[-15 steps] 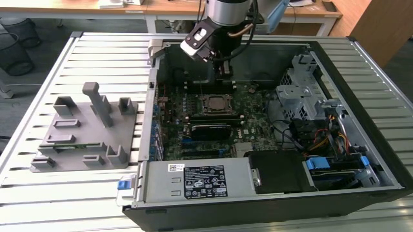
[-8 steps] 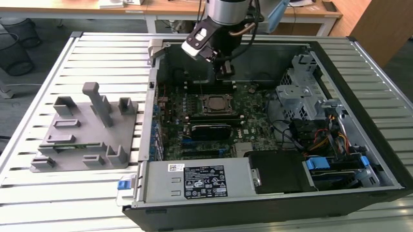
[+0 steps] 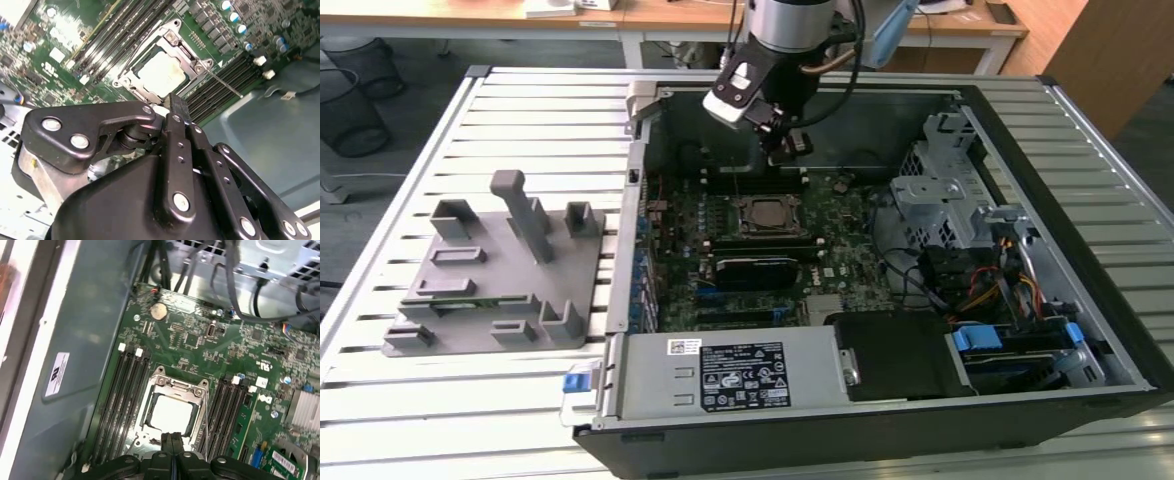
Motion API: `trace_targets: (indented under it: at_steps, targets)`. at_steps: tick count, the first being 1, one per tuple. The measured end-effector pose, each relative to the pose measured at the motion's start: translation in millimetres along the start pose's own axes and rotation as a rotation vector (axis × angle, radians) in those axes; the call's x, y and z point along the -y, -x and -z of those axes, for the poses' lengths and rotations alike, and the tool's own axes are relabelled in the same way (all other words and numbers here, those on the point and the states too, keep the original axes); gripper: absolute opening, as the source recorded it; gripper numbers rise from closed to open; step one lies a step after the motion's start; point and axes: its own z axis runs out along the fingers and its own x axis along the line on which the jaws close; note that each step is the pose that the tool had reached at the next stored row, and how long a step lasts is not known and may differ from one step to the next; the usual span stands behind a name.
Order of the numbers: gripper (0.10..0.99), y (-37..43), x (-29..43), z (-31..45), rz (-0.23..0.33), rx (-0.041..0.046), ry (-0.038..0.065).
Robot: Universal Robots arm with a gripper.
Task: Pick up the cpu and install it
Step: 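Install the first cpu locking lever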
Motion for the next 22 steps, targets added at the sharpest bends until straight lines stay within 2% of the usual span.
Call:
trace_targets:
  at_steps: [22]
  targets:
    - [0.106,0.0,0.0,-0.2,0.348,-0.0025,-0.007]
